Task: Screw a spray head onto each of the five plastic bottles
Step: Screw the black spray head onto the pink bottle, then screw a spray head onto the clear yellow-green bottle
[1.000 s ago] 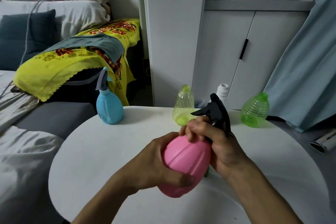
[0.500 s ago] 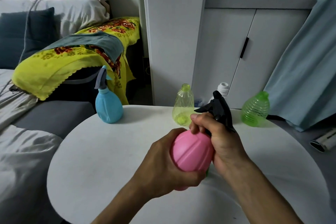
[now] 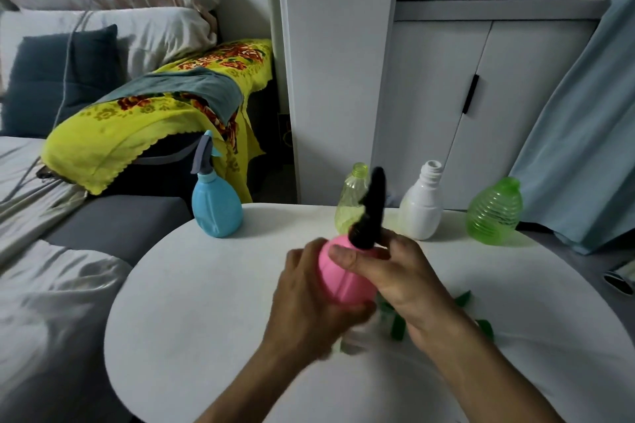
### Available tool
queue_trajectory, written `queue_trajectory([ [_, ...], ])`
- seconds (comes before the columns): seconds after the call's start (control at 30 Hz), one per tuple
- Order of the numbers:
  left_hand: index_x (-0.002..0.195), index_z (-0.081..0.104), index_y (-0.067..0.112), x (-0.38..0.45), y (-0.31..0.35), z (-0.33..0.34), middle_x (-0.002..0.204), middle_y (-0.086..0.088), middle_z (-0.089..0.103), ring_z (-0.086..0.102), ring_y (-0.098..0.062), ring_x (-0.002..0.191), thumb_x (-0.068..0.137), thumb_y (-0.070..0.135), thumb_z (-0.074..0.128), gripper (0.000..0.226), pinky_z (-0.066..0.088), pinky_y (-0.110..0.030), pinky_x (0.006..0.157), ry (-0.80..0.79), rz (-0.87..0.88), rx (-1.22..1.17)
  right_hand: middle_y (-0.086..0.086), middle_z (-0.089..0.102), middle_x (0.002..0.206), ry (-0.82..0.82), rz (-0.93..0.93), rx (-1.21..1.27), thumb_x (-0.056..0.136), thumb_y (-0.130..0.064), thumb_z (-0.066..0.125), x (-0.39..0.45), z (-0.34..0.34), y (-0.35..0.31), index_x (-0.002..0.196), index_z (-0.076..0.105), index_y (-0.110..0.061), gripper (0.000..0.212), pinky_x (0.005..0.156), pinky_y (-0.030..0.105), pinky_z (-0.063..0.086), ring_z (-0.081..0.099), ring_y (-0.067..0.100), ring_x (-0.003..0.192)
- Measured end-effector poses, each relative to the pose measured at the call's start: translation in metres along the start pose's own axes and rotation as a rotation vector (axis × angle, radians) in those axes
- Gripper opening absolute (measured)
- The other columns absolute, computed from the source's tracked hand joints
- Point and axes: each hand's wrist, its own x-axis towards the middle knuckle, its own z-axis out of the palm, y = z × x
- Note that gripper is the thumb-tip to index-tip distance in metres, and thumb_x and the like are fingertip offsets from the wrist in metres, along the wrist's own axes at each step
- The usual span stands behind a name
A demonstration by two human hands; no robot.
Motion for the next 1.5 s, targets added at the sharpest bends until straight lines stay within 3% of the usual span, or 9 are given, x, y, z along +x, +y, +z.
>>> queue_trajectory([
  [0.07,0.125,0.036,0.046,0.022,-0.01,-0.018,0.117,0.016,0.045,0.057,-0.013,0.102,0.038,0.064,0.08,0.099,0.061,-0.028,0.073,0.058,-0.038,-0.076,-0.011,0.061,0.128,-0.029,0.041,-0.069,0.058,-0.049,0.09,0.0,-0.003,0.002,0.129,0.06,-0.033,0.079,0.084,0.031,0.05,0.058,0.015,0.116],
  [0.17,0.127,0.038,0.04,0.061,-0.031,-0.04,0.121,0.007,0.048,0.057,-0.015,0.105,0.046,0.049,0.088,0.095,0.059,-0.026,0.071,0.117,-0.075,-0.166,-0.013,0.062,0.128,-0.034,0.01,-0.046,0.067,-0.035,0.089,0.003,-0.009,0.004,0.124,0.064,-0.033,0.062,0.085,0.028,0.047,0.058,0.014,0.117],
  [0.33,0.125,0.035,0.042,0.114,-0.076,-0.048,0.113,0.017,0.047,0.055,-0.011,0.101,0.056,0.035,0.091,0.089,0.05,-0.017,0.064,0.187,-0.096,-0.217,-0.012,0.069,0.11,-0.108,-0.029,-0.211,0.048,-0.059,0.078,-0.001,-0.006,0.007,0.104,0.067,-0.046,0.059,0.079,0.026,0.051,0.063,0.003,0.103],
  [0.5,0.128,0.033,0.041,0.137,-0.11,-0.039,0.111,0.019,0.045,0.054,-0.012,0.103,0.058,0.033,0.091,0.092,0.053,-0.021,0.068,0.121,-0.118,-0.193,-0.037,0.048,0.12,-0.126,-0.184,-0.754,0.064,-0.064,0.065,-0.008,0.004,0.003,0.109,0.05,-0.051,0.05,0.085,0.023,0.046,0.053,-0.007,0.104],
  [0.93,0.133,0.031,0.034,0.15,-0.114,-0.025,0.118,0.005,0.045,0.05,-0.019,0.107,0.061,0.023,0.091,0.095,0.052,-0.027,0.074,0.153,-0.125,-0.227,0.001,0.058,0.13,-0.402,-0.188,-1.447,0.093,-0.029,0.055,-0.008,0.031,0.035,0.123,0.048,-0.023,0.031,0.1,0.039,0.035,0.05,0.025,0.123],
  [1.07,0.141,0.027,0.028,0.146,-0.117,-0.023,0.121,0.005,0.042,0.05,-0.02,0.109,0.059,0.03,0.092,0.105,0.05,-0.024,0.073,0.193,-0.148,-0.183,0.01,0.053,0.138,-0.407,-0.21,-1.523,0.096,-0.017,0.051,-0.002,0.038,0.062,0.131,0.045,-0.014,0.035,0.103,0.046,0.029,0.044,0.028,0.128],
  [1.3,0.151,0.014,0.015,0.115,-0.113,-0.033,0.149,-0.012,0.037,0.042,-0.031,0.132,0.058,0.032,0.093,0.124,0.043,-0.042,0.102,0.09,-0.311,-0.064,0.008,0.062,0.124,-0.326,-0.413,-1.419,0.093,-0.027,0.052,-0.007,0.029,0.076,0.119,0.052,-0.018,0.027,0.095,0.046,0.03,0.049,0.032,0.115],
  [1.37,0.15,0.024,0.013,0.104,-0.101,-0.036,0.144,-0.014,0.044,0.05,-0.03,0.123,0.064,0.026,0.09,0.11,0.049,-0.044,0.097,0.099,-0.368,-0.039,0.007,0.064,0.122,-0.298,-0.444,-1.428,0.094,-0.025,0.052,-0.01,0.029,0.077,0.118,0.054,-0.018,0.026,0.095,0.046,0.03,0.049,0.032,0.115],
  [1.5,0.113,0.057,0.014,0.093,-0.056,-0.046,0.087,-0.005,0.064,0.064,-0.021,0.077,0.077,0.015,0.079,0.043,0.058,-0.038,0.065,0.367,-0.223,-0.009,0.003,0.068,0.109,-0.14,-0.492,-1.232,0.085,-0.03,0.06,-0.021,0.019,0.063,0.111,0.064,-0.026,0.026,0.094,0.037,0.036,0.052,0.025,0.11],
])
